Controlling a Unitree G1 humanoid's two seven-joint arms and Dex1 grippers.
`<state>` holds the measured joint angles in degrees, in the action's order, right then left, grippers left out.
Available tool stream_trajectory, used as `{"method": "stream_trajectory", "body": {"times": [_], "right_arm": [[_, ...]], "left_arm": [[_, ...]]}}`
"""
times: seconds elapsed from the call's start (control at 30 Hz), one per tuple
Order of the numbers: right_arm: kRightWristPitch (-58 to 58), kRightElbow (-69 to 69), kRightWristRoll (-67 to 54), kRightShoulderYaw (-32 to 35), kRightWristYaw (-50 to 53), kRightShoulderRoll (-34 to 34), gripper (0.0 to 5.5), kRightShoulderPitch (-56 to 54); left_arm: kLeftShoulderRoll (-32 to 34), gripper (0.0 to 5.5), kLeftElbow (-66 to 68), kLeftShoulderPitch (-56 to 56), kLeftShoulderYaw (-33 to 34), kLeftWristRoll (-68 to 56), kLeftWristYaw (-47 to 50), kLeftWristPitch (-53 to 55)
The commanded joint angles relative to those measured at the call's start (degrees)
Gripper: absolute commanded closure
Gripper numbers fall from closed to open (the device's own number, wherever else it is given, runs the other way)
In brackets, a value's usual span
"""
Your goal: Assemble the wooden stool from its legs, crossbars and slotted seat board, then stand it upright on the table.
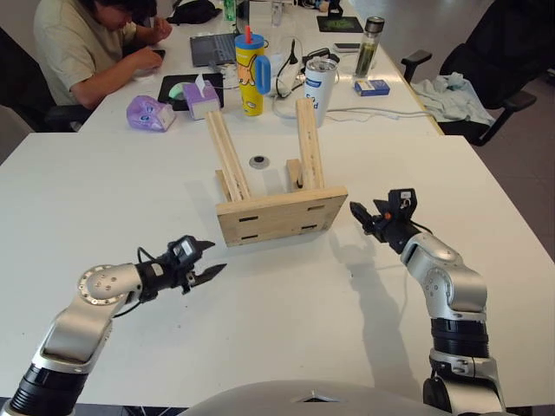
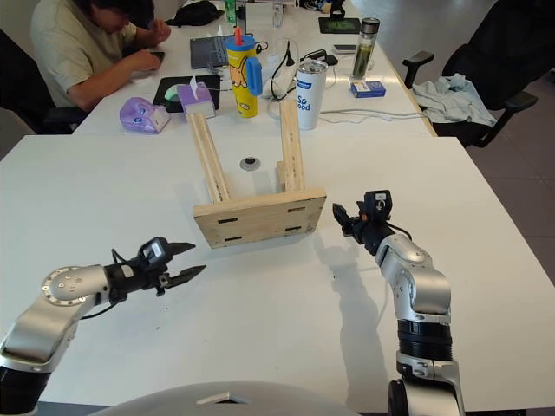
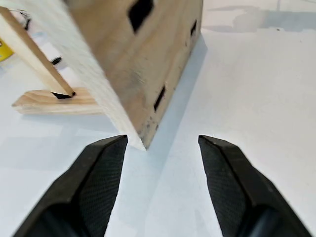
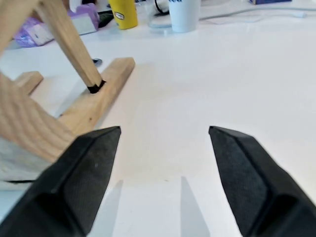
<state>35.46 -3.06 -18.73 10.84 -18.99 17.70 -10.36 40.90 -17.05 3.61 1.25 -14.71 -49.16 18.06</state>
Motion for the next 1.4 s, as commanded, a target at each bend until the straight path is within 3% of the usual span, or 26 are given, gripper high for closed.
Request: {"method": "stream_trajectory", "body": {"times": [0.03,0.2,0.77,1.07,1.27,1.4], "right_arm": [[-1.8,2.2,0.0,-0.8,-1.9,0.5,2.17,-0.8],[-2.6,3.2,-2.6,-2.3,-9.1,1.6,2.17,-1.6],[-4.2,9.7,-1.5,-5.8,-14.5,3.1,2.17,-2.7],[-4.7,11.7,-1.9,-5.0,-13.5,2.6,2.17,-3.4],[-5.6,16.0,-1.6,-3.0,-11.3,2.4,2.17,-3.1],[-5.6,15.9,-1.4,-3.5,-10.3,1.4,2.17,-2.5]], "left_arm": [[-1.3,2.81,7.5,-3.9,3.0,-1.4,-0.5,-5.0],[-2.0,2.38,12.1,-6.6,0.4,-1.7,-4.3,-8.1],[-7.5,2.38,17.5,-13.9,-6.6,-0.3,-6.1,-9.5],[-6.9,3.86,17.4,-14.9,-4.9,-5.4,-8.9,-2.3],[-11.3,4.06,12.4,-20.5,4.6,-23.8,-3.9,17.2],[-17.7,4.13,15.5,-29.9,19.9,-48.2,13.4,30.0]]}}
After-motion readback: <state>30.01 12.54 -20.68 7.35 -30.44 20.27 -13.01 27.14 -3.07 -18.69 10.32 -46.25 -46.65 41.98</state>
